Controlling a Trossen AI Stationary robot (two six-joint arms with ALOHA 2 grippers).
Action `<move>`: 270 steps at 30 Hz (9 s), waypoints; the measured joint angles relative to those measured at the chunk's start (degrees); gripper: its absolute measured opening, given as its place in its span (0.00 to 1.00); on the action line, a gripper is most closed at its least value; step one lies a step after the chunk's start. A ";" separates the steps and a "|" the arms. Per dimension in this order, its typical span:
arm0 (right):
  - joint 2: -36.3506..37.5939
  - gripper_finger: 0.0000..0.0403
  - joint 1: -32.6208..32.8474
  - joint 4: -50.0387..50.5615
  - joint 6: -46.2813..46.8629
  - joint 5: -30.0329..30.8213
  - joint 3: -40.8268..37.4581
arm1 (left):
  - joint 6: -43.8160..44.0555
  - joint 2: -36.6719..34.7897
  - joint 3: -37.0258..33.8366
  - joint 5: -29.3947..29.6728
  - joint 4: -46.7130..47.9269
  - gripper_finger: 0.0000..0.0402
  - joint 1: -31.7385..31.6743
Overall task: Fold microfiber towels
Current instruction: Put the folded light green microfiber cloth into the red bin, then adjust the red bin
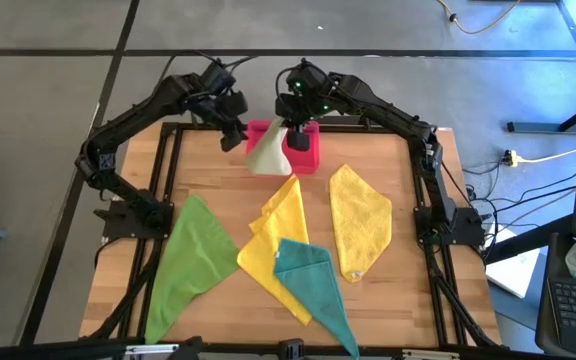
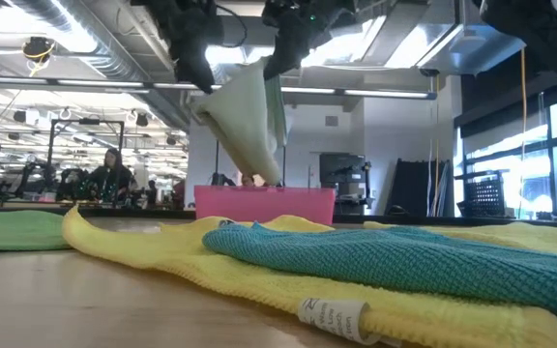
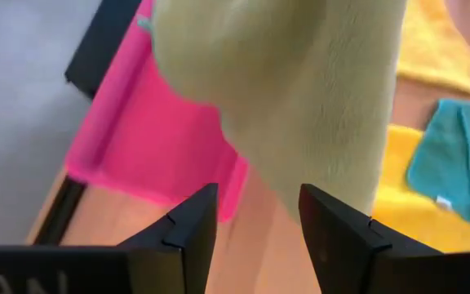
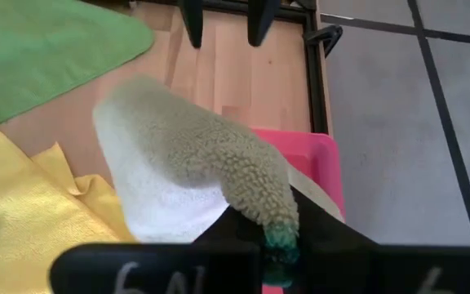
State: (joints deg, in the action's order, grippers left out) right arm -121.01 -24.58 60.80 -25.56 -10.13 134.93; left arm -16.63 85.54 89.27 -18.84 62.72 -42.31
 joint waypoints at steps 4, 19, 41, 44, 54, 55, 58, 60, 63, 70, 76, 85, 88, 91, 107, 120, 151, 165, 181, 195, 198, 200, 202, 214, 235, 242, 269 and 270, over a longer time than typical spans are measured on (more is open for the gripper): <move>0.00 0.03 0.02 -0.01 0.01 -0.02 0.00 | 2.50 -0.02 0.00 -5.93 -0.16 0.43 1.08; -0.02 0.03 -0.44 0.23 2.97 -0.02 0.00 | 3.35 -0.04 -4.33 4.20 1.33 0.60 8.21; -0.02 0.03 -0.35 0.45 4.57 -0.02 -0.02 | 15.90 -0.02 -11.76 -4.47 -5.35 0.66 10.12; -0.02 0.03 -0.35 0.45 5.70 -0.02 -0.02 | 18.27 -0.02 -11.76 -4.75 -8.05 0.66 10.47; -0.02 0.03 -0.35 0.41 6.46 -0.02 -0.09 | 22.76 1.53 -11.74 2.10 -11.58 0.66 12.91; -0.02 0.03 -0.35 0.41 6.52 -0.01 -0.09 | 24.18 1.51 -11.74 1.92 -12.54 0.66 13.22; -0.02 0.03 -0.35 0.23 6.94 -0.02 -0.09 | 26.41 1.47 -11.74 1.85 -15.23 0.66 14.25; -0.02 0.03 -0.35 0.25 7.12 -0.02 -0.09 | 26.63 1.49 -11.74 3.20 -15.74 0.66 14.81; -0.02 0.03 -0.35 0.27 7.13 -0.02 -0.09 | 27.42 1.49 -11.74 4.54 -15.77 0.66 15.40; -0.02 0.03 -0.37 0.27 7.15 -0.02 -0.09 | 33.17 1.49 -11.74 8.58 -17.96 0.66 17.44; -0.02 0.03 -0.35 0.32 7.13 -0.02 -0.09 | 34.96 1.49 -11.74 10.89 -19.38 0.66 19.68; -0.04 0.03 -0.35 0.62 7.50 1.27 -0.09 | 35.75 1.49 -11.74 10.88 -17.89 0.56 20.55; -0.04 0.03 -0.37 1.08 7.62 1.40 -0.09 | 35.54 1.49 -11.74 10.86 -17.81 0.46 20.55; -0.04 0.03 -0.35 1.10 8.90 1.40 -0.09 | 34.59 1.49 -11.74 10.58 -17.81 0.35 20.53; -0.61 0.03 -1.09 7.54 9.80 2.03 -2.47 | 11.46 1.44 -11.51 12.78 -5.23 0.01 9.41; -0.59 0.03 -3.42 -10.51 -7.32 13.98 -8.81 | -1.88 1.44 -6.46 24.63 -13.22 0.00 -3.27; -0.89 0.03 -2.98 -7.57 -1.73 -2.16 -27.50 | 5.42 1.53 -24.96 21.46 -25.85 0.00 8.91; -2.60 0.03 -6.97 -9.40 0.11 -5.93 -27.50 | 1.00 12.19 -24.83 13.06 -27.58 0.00 3.42; -4.67 0.03 -7.65 -8.60 -0.78 7.38 -21.96 | -8.74 13.64 -14.44 25.44 -27.68 0.00 2.63; -4.56 0.03 -8.10 -5.91 -3.05 9.49 -7.63 | -3.49 13.55 -0.33 23.01 -13.61 0.00 -3.89; -4.56 0.03 -7.96 -4.86 -2.98 4.15 -12.43 | -1.21 13.57 -5.22 17.61 -13.00 0.00 -2.78; -4.59 0.03 -7.51 -4.64 -2.97 1.49 -16.56 | -0.47 13.60 -8.78 16.35 -13.14 0.00 -1.32; -4.59 0.03 -6.95 -4.95 -2.99 -1.35 -20.57 | -0.43 13.60 -12.25 14.90 -14.98 0.00 -0.04; -4.59 0.03 -6.06 -7.42 -3.00 -2.18 -28.76 | -0.41 13.64 -18.60 14.29 -25.22 0.00 3.20; -4.61 0.05 -9.93 -9.58 -3.17 3.94 -28.87 | -0.47 20.87 -17.96 17.31 -31.46 0.09 0.77; -4.63 0.21 -10.25 -9.54 -3.17 8.22 -28.94 | -3.47 20.92 -14.76 19.19 -31.32 0.23 -0.52; -4.67 0.39 -11.00 -11.36 12.99 -7.77 -15.46 | 3.48 5.93 -14.32 19.63 -23.09 0.31 -2.74; -4.67 0.38 -10.71 -12.42 14.42 -9.33 -16.01 | 5.15 4.48 -14.32 19.30 -22.54 0.31 -2.84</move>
State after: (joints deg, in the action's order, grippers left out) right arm -125.69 -35.29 48.38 -11.14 -19.46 118.92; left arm -11.48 90.02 74.96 0.46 40.18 -45.15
